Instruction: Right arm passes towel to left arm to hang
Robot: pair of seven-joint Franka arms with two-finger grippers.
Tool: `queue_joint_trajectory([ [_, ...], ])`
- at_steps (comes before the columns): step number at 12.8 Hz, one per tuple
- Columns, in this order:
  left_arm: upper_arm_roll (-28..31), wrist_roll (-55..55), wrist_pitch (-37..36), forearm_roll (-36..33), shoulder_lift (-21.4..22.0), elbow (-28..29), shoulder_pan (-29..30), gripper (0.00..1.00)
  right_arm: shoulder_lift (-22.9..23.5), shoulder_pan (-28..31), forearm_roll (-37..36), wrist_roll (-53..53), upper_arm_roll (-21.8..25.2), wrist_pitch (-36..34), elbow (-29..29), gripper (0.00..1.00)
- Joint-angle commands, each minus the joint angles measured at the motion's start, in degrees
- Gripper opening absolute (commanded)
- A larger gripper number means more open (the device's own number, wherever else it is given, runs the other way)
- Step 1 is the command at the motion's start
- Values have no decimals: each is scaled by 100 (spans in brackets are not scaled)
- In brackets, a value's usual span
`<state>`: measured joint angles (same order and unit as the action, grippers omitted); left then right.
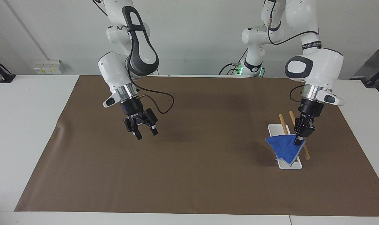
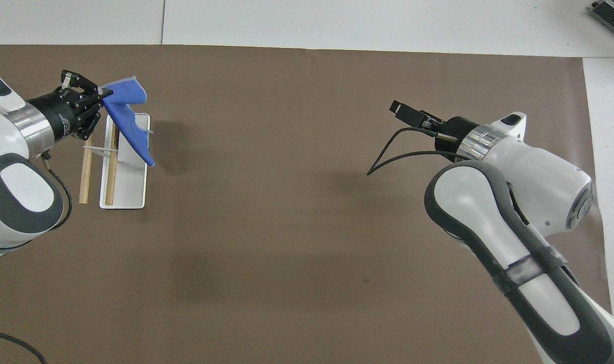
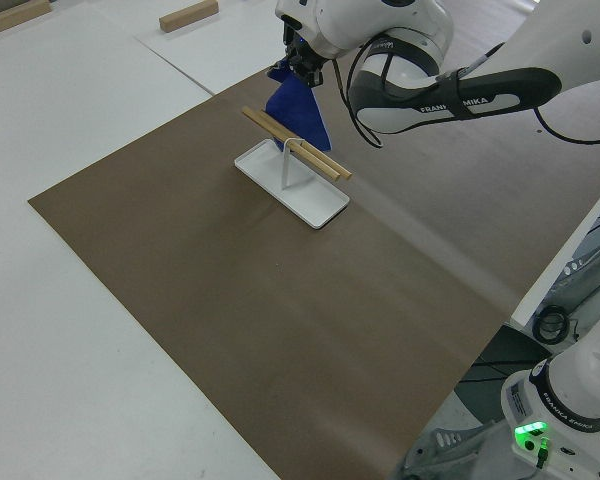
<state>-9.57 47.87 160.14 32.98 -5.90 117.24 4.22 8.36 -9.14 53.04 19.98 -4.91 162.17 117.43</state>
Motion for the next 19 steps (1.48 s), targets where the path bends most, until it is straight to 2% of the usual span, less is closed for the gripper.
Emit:
queue_joint_trajectory([
  [1, 130, -120, -62, 86, 133, 194, 9, 0, -53, 552, -1851, 77, -28, -816, -54, 100],
  [3, 314, -250, -237, 78, 142, 194, 9, 0, -106, 816, -3084, 6, -19, -1449, -185, 100],
  [5, 516, -960, -754, 77, 203, 151, 9, 0, -167, 887, -3780, -81, 60, -2160, -518, 100],
  [7, 780, -1480, -1186, 77, 256, 133, 9, 0, -255, 905, -4632, -772, 183, -2881, -896, 100],
  [9, 904, -1570, -1205, 77, 256, 115, 17, 0, -317, 905, -5310, -1589, 183, -3706, -1352, 100],
  [11, 948, -1561, -1196, 69, 248, 45, 17, 0, -369, 888, -5497, -2320, 183, -4498, -1748, 100],
  [14, 1106, -1570, -1117, 60, 248, 45, 26, 0, -545, 975, -5507, -2542, 235, -5500, -2223, 100],
  [17, 1369, -1570, -1108, 51, 247, 115, 61, 0, -1054, 1011, -5445, -2779, 411, -6432, -2330, 100],
  [19, 1475, -1552, -1117, 51, 256, 159, 62, 0, -1151, 1011, -5410, -2947, 490, -6628, -2270, 100],
])
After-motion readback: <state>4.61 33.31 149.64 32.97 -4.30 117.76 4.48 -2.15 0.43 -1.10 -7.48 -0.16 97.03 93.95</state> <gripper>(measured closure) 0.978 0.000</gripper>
